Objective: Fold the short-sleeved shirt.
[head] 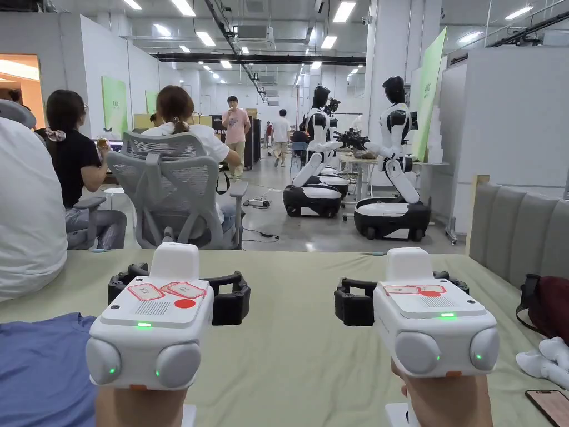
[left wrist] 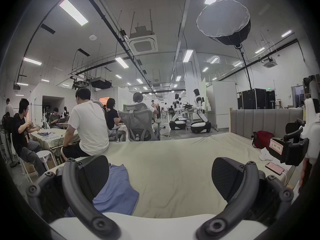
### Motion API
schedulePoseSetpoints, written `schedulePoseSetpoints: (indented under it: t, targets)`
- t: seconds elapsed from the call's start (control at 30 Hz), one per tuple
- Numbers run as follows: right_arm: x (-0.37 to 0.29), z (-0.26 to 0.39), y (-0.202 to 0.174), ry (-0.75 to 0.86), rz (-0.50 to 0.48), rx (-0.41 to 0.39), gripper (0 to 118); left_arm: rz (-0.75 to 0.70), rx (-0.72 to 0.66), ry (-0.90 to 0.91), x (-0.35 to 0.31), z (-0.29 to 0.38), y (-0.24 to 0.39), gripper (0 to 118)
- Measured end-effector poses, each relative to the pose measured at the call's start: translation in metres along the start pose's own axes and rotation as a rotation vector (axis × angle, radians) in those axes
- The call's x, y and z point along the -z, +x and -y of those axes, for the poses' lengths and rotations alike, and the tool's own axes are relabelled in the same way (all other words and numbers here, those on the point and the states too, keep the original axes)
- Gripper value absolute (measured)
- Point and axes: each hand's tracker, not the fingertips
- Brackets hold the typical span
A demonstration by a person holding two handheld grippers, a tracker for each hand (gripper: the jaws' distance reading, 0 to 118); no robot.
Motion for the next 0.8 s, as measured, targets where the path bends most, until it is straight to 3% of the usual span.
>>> schedulePoseSetpoints:
  t: [0.8]
  targets:
    - [-0.0031,-0.0020,0.0031,0.012,-0.002,0.018,118,-0.007,-0.006,0.002,0.0025,0.0034,-0.0017,118]
